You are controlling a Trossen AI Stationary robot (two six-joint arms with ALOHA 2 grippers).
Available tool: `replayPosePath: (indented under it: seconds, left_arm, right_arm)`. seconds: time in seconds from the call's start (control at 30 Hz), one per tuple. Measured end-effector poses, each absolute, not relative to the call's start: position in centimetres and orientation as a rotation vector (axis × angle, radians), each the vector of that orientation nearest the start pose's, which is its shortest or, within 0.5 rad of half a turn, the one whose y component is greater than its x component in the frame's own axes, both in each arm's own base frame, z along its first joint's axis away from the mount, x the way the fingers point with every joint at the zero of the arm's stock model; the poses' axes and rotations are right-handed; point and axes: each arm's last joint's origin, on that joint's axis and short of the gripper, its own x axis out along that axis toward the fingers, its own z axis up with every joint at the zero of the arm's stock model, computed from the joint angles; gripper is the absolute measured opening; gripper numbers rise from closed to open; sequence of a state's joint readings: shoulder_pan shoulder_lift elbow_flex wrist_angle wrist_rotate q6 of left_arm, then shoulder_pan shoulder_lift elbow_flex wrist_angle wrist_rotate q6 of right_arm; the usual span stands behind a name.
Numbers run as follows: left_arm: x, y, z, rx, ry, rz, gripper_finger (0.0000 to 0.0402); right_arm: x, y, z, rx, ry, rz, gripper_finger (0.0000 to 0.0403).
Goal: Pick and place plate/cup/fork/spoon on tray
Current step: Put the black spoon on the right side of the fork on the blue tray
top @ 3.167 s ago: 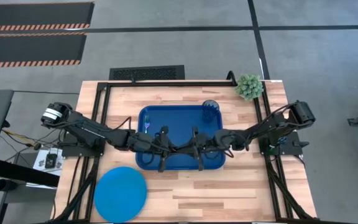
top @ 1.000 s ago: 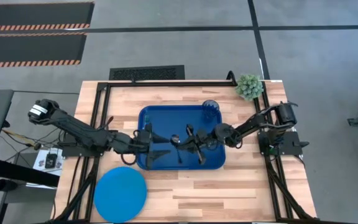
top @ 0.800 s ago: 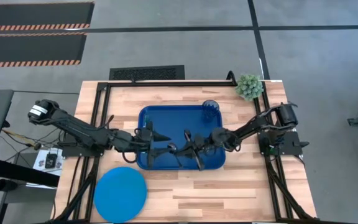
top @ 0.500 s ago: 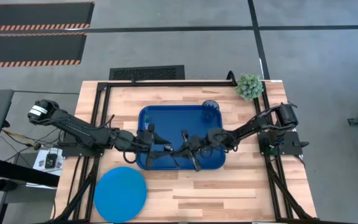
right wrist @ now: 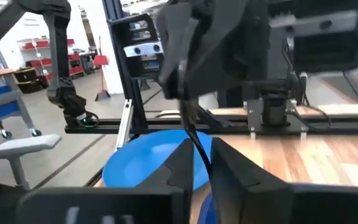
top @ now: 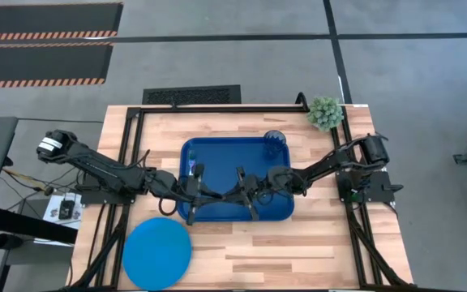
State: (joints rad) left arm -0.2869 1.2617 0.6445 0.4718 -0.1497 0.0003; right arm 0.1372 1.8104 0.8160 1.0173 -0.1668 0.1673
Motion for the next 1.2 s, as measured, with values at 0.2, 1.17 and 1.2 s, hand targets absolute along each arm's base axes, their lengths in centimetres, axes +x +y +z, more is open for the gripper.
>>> replayPosePath:
  seconds: [0.2,1.17,1.2]
  left_arm:
    - [25.9,-7.5,24.9,0.141,0.118,-0.261,0.0001]
    - [26.0,-6.4,25.2,0.233,0.039,-0.604,0.0]
    - [26.0,-6.4,25.2,0.231,0.041,-0.607,0.0]
  right_arm:
    - [34.5,4.6,19.8,0.185,0.223,0.295,0.0178]
    - [38.9,5.5,20.4,0.173,0.27,0.643,0.0041]
    - [38.9,5.5,20.4,0.16,0.265,0.646,0.0027]
